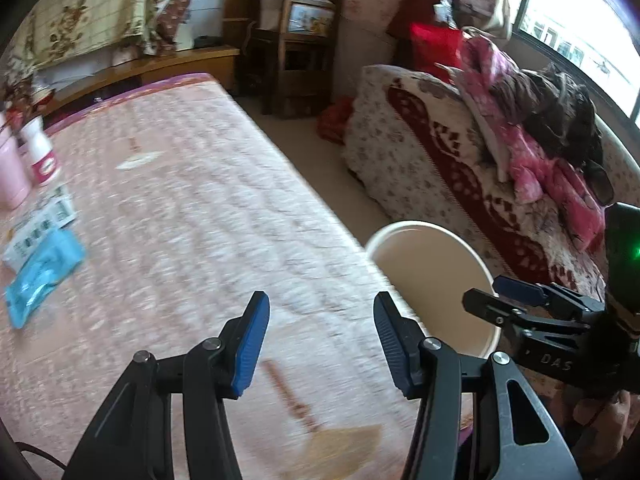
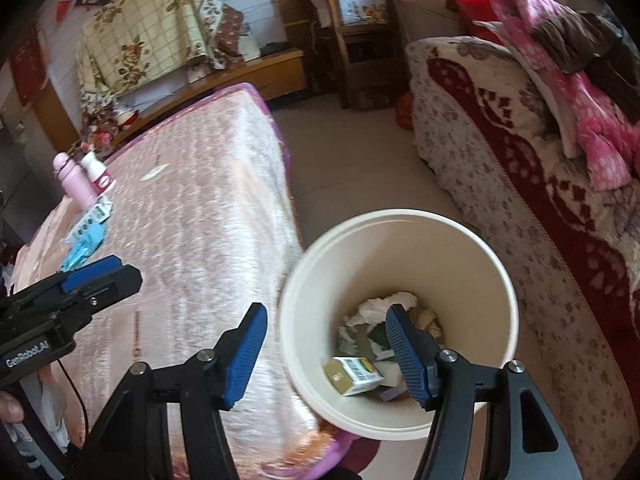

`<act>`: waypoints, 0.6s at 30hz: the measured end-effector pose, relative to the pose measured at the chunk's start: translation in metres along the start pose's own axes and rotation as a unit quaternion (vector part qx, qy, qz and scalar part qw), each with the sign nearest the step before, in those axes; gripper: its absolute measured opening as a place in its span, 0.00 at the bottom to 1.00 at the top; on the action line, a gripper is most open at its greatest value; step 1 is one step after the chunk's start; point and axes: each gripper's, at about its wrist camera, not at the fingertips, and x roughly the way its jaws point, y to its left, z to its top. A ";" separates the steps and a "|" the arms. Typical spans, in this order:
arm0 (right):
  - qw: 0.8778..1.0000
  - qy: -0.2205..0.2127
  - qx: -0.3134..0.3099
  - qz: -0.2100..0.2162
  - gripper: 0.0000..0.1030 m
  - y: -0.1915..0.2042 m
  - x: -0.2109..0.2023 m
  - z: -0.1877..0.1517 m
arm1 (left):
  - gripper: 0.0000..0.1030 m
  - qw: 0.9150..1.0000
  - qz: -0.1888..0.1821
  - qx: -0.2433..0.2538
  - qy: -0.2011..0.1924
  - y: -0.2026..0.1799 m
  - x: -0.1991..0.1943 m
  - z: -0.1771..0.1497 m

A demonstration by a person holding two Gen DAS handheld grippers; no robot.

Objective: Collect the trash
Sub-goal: 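Move both open grippers back over the bed toward the blue pack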

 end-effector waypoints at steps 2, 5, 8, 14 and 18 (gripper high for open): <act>1.000 0.003 -0.010 0.011 0.64 0.014 0.003 0.001 | 0.53 1.000 0.015 -0.012 -0.001 0.020 -0.006 -0.003; 0.999 0.008 -0.028 0.028 0.64 0.042 0.010 0.003 | 0.53 0.999 0.036 -0.034 -0.002 0.054 -0.017 -0.008; 0.998 0.015 -0.045 0.050 0.64 0.071 0.019 0.005 | 0.53 0.997 0.063 -0.052 -0.005 0.091 -0.029 -0.013; 0.993 0.024 -0.080 0.077 0.64 0.122 0.033 0.009 | 0.55 0.987 0.123 -0.100 -0.017 0.176 -0.050 -0.008; 0.991 0.027 -0.095 0.094 0.64 0.151 0.041 0.012 | 0.60 0.981 0.141 -0.129 -0.019 0.229 -0.050 0.002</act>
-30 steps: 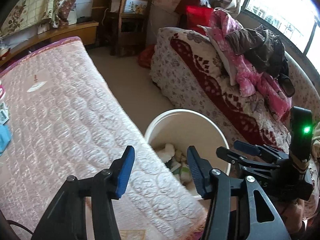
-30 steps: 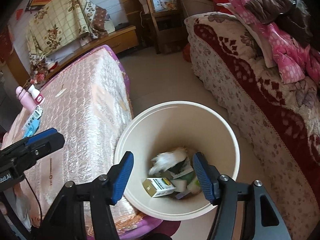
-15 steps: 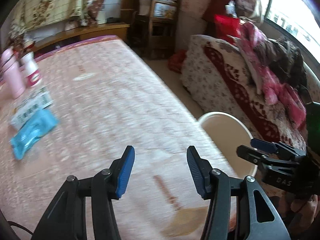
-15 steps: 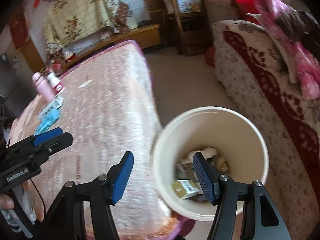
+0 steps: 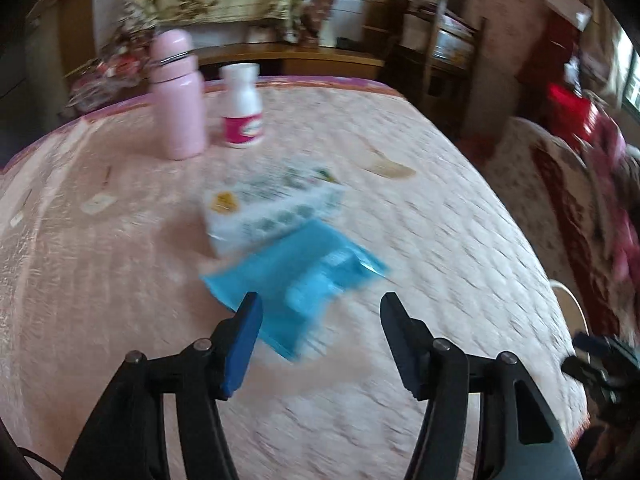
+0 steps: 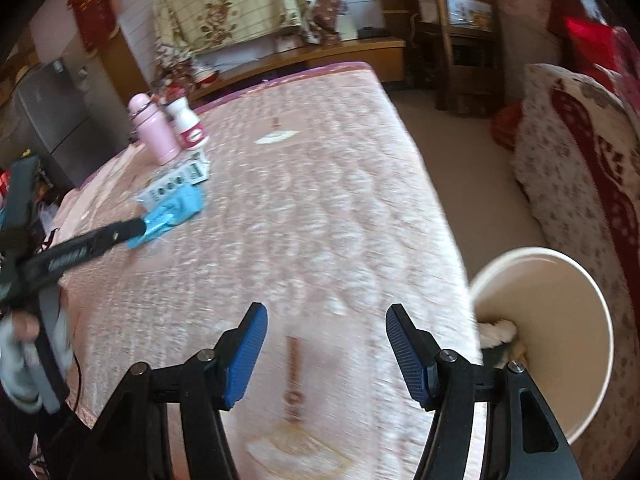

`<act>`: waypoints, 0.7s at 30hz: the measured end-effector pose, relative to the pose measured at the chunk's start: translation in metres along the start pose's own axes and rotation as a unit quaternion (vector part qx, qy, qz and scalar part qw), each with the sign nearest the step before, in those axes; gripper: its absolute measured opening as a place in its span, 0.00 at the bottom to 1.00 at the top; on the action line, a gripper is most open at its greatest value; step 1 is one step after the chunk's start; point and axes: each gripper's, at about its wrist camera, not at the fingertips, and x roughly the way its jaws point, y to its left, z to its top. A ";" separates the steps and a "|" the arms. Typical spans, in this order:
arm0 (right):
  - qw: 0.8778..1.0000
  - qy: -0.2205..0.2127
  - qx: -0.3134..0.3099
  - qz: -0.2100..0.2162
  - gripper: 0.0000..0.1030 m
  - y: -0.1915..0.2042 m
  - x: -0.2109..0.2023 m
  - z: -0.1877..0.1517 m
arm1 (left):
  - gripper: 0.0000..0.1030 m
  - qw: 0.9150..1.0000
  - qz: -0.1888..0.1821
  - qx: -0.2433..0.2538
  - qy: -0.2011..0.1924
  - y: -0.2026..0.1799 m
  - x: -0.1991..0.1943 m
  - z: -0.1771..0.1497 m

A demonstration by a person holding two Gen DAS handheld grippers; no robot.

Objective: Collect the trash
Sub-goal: 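Move both open grippers back over the bed toward the blue pack, then grasp the white milk carton with the left gripper while the right grasps the blue pack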

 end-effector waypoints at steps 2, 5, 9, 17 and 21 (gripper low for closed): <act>1.000 0.003 -0.005 0.008 0.64 0.009 0.007 0.005 | 0.60 1.000 -0.005 -0.006 0.007 0.013 0.012 0.008; 1.000 0.005 -0.012 0.014 0.64 0.020 0.015 0.010 | 0.60 1.000 -0.009 -0.003 0.016 0.026 0.030 0.014; 1.000 0.011 -0.016 0.018 0.64 0.030 0.027 0.018 | 0.68 0.999 -0.035 -0.013 0.022 0.030 0.045 0.018; 0.999 0.003 0.031 0.015 0.64 0.023 0.035 0.035 | 0.68 0.989 -0.137 0.014 0.061 -0.016 0.039 0.004; 0.998 0.002 0.066 0.014 0.64 0.020 0.038 0.042 | 0.68 0.978 -0.191 0.041 0.069 -0.036 0.023 -0.002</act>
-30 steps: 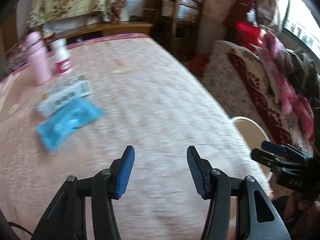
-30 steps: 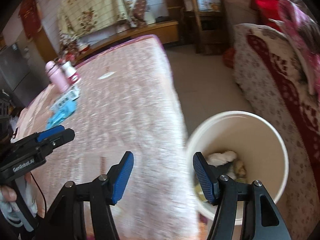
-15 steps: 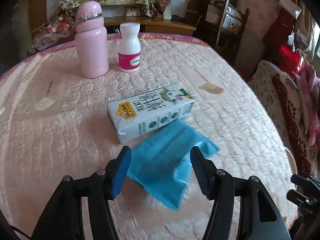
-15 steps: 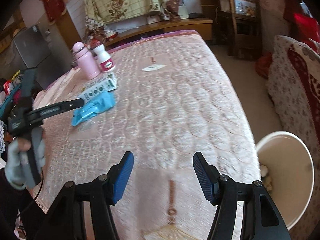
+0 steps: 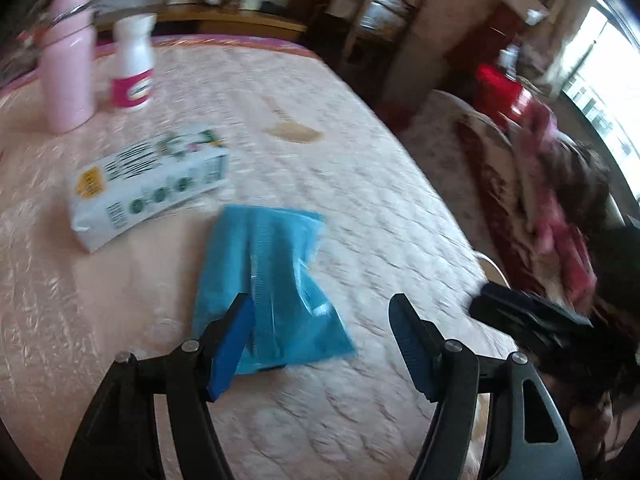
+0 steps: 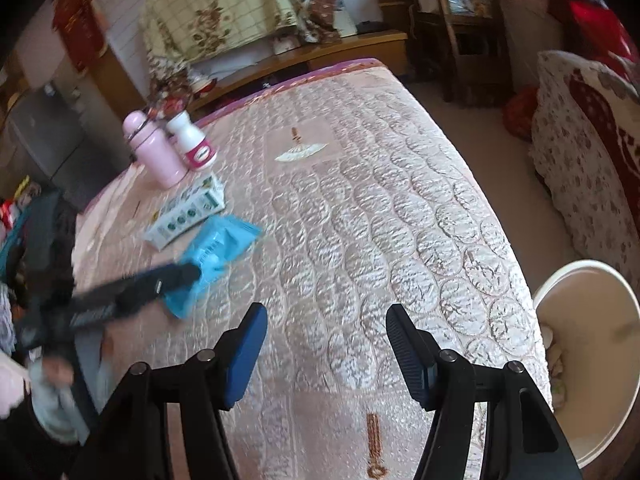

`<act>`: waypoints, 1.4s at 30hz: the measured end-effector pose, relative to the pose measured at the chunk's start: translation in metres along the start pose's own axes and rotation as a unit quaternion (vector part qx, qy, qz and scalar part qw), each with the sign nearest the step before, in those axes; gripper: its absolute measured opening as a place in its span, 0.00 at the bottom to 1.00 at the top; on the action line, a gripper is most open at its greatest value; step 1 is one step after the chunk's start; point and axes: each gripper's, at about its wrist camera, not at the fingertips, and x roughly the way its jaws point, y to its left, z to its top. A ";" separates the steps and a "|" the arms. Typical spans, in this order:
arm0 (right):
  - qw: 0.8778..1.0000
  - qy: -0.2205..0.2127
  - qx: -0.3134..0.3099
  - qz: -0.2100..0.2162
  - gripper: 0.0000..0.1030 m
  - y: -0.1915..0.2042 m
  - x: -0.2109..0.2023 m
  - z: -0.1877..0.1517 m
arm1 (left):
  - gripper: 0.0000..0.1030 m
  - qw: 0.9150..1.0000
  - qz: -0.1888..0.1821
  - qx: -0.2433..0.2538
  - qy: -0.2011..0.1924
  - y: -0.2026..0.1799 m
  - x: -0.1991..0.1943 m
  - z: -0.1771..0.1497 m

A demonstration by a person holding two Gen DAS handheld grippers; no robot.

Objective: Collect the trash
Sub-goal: 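Grasp the white milk carton with the left gripper while the right grasps the blue pack, then carry the milk carton in the left gripper while the right carries the blue pack over the bucket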

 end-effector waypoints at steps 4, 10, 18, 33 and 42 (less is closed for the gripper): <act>1.000 0.003 0.004 0.013 0.64 0.016 0.004 0.004 | 0.68 1.000 0.016 0.009 -0.022 0.012 -0.030 0.008; 0.999 0.022 -0.029 0.020 0.73 0.065 0.035 0.018 | 0.78 0.988 0.133 0.057 -0.060 0.056 -0.055 0.035; 0.997 0.053 -0.056 -0.005 0.74 0.110 0.090 0.026 | 0.82 0.980 0.152 0.129 -0.014 0.084 -0.003 0.074; 0.995 0.042 -0.082 -0.026 0.51 0.109 0.077 0.015 | 0.57 0.980 0.177 0.086 0.000 0.078 -0.010 0.039; 0.994 -0.016 -0.103 -0.014 0.51 0.093 -0.003 -0.024 | 0.57 0.974 0.214 0.060 -0.048 0.003 -0.050 -0.043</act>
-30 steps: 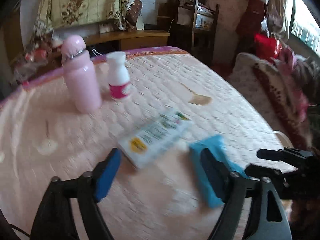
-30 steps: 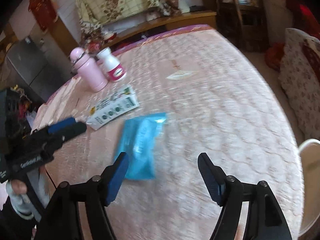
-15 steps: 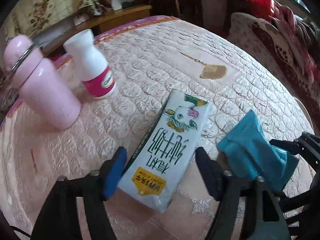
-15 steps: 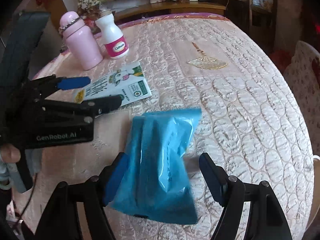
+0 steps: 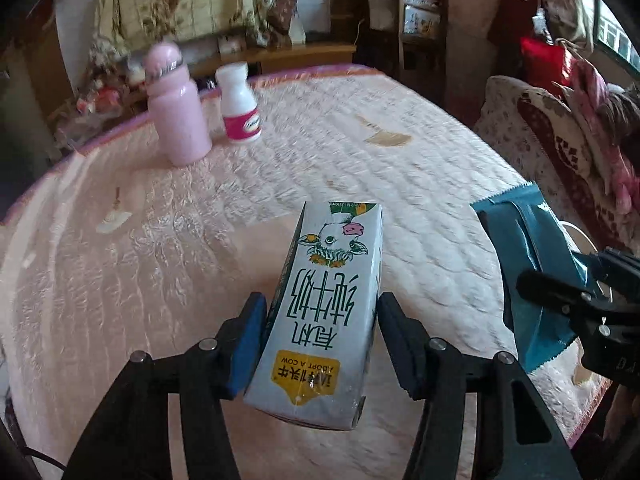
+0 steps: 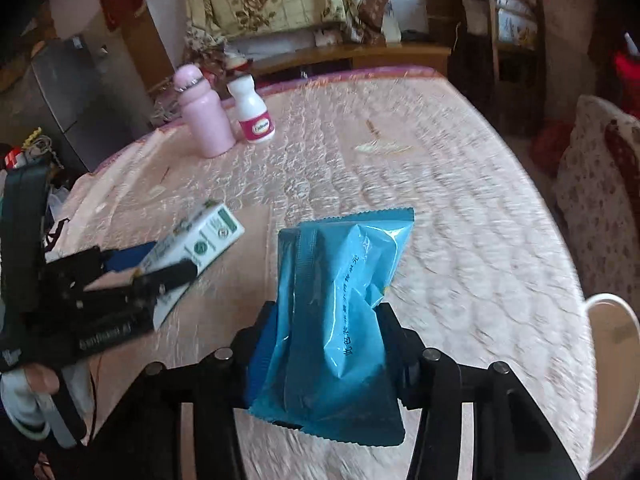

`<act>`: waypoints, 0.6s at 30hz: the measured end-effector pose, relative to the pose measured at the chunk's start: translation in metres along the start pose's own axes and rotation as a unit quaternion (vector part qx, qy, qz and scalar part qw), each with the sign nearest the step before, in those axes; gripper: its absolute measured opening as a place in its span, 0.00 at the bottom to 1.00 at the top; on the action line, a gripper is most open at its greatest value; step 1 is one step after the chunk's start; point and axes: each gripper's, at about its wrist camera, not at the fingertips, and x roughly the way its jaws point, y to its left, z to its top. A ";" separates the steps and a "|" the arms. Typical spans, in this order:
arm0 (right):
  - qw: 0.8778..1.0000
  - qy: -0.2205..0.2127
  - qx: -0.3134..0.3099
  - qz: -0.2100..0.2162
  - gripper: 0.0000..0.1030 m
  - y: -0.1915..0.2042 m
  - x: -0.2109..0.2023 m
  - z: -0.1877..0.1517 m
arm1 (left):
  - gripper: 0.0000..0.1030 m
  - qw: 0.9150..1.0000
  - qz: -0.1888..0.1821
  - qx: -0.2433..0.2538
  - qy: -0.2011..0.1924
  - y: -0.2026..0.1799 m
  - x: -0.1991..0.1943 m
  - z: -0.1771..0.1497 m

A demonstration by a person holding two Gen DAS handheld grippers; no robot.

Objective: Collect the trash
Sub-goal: 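Carry the milk carton in the left gripper while the right carries the blue pack over the bucket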

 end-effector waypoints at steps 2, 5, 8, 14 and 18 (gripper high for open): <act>1.000 -0.008 0.004 -0.003 0.51 -0.009 -0.014 -0.010 | 0.57 1.000 0.005 -0.004 -0.012 -0.017 -0.011 -0.005; 1.000 -0.015 0.014 -0.007 0.51 -0.025 -0.030 -0.022 | 0.57 1.000 -0.001 -0.001 -0.027 -0.043 -0.025 -0.008; 0.999 -0.024 0.023 -0.016 0.51 -0.042 -0.044 -0.031 | 0.57 0.999 -0.007 0.003 -0.032 -0.067 -0.030 -0.007; 0.998 -0.034 0.049 -0.036 0.51 -0.083 -0.070 -0.044 | 0.57 0.999 -0.022 0.019 -0.039 -0.108 -0.036 -0.001; 0.996 -0.040 0.067 -0.046 0.51 -0.106 -0.081 -0.050 | 0.57 0.998 -0.027 0.029 -0.044 -0.130 -0.037 0.004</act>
